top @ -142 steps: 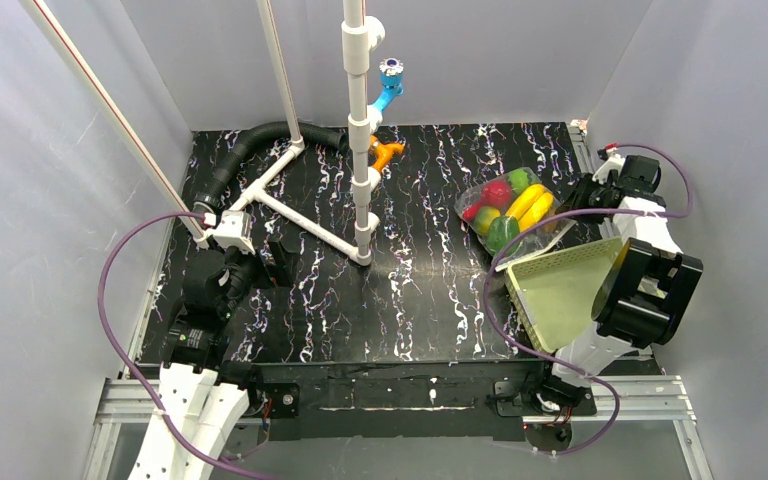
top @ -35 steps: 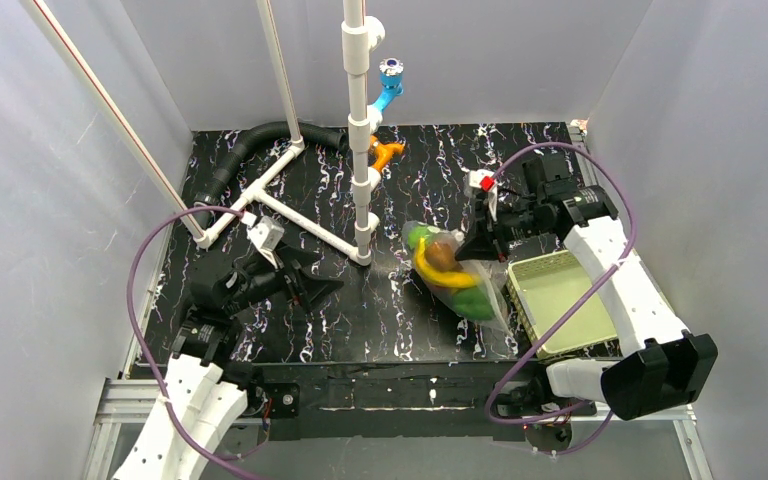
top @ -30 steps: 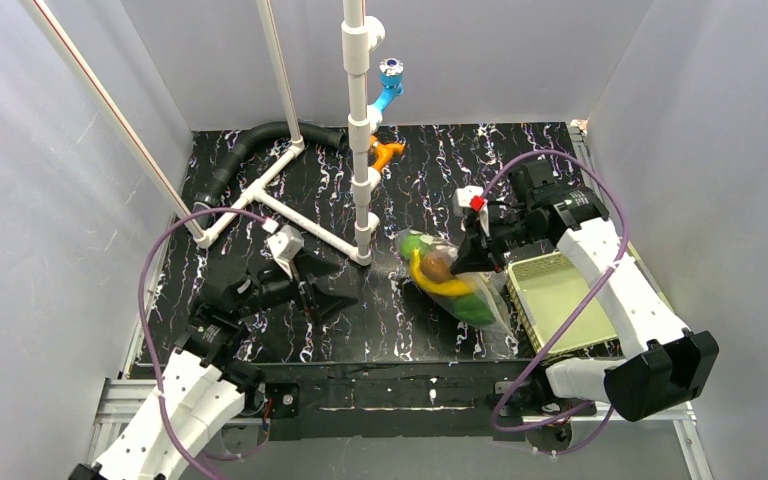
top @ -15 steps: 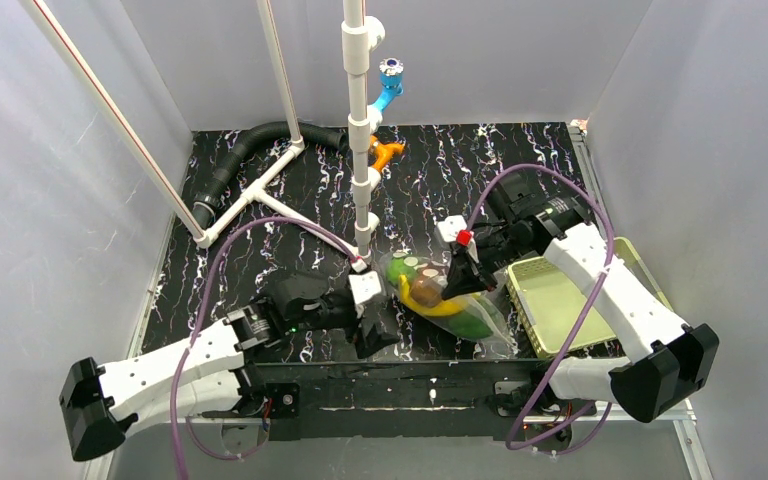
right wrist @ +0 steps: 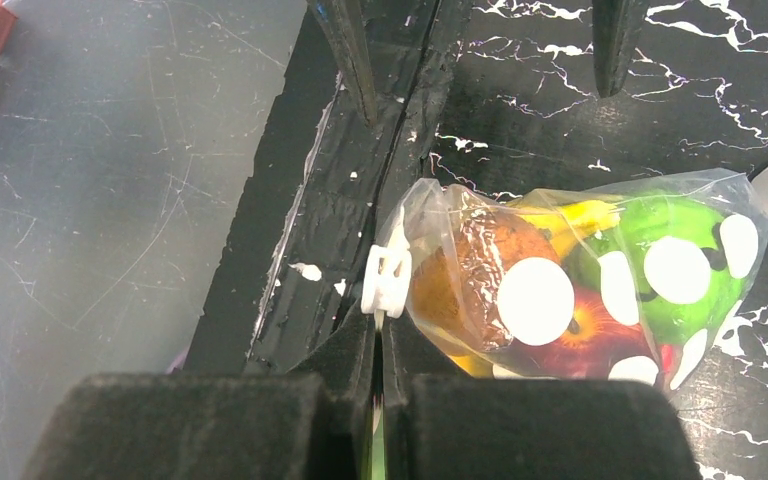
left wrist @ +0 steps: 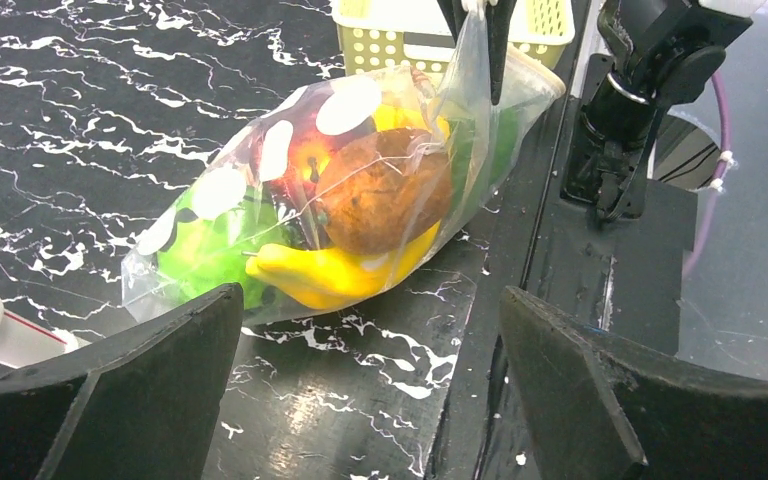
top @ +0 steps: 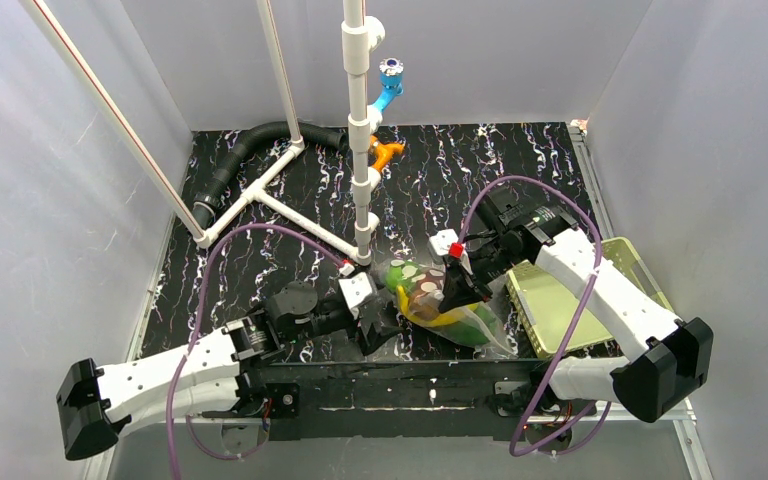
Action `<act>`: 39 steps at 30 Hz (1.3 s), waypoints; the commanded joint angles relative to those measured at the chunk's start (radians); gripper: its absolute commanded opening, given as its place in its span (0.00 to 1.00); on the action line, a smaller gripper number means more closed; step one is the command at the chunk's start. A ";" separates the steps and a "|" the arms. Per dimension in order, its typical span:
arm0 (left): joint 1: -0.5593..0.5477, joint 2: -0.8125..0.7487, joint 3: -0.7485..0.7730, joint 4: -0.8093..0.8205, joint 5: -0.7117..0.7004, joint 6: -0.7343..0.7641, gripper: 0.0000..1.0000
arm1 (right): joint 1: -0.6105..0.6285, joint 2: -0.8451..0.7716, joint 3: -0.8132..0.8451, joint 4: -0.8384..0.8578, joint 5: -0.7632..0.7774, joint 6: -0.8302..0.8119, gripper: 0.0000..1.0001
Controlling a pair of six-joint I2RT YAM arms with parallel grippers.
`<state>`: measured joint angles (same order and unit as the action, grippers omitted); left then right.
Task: Open the zip-top bag and remove the fake food
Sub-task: Place the zipper food storage bag at the center of the board.
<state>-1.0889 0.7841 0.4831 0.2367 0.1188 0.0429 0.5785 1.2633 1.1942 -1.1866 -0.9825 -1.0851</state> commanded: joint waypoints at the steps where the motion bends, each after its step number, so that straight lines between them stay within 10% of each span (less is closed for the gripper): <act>1: -0.006 -0.040 -0.026 0.070 -0.029 -0.082 0.99 | 0.009 -0.001 0.001 0.001 -0.035 -0.024 0.01; 39: -0.006 -0.003 -0.042 0.196 0.018 -0.169 0.99 | 0.070 0.067 -0.010 0.034 -0.029 0.020 0.02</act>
<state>-1.0897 0.7227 0.3790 0.3859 0.0631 -0.1482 0.6430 1.3251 1.1660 -1.1671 -0.9966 -1.0721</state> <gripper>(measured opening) 0.994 0.033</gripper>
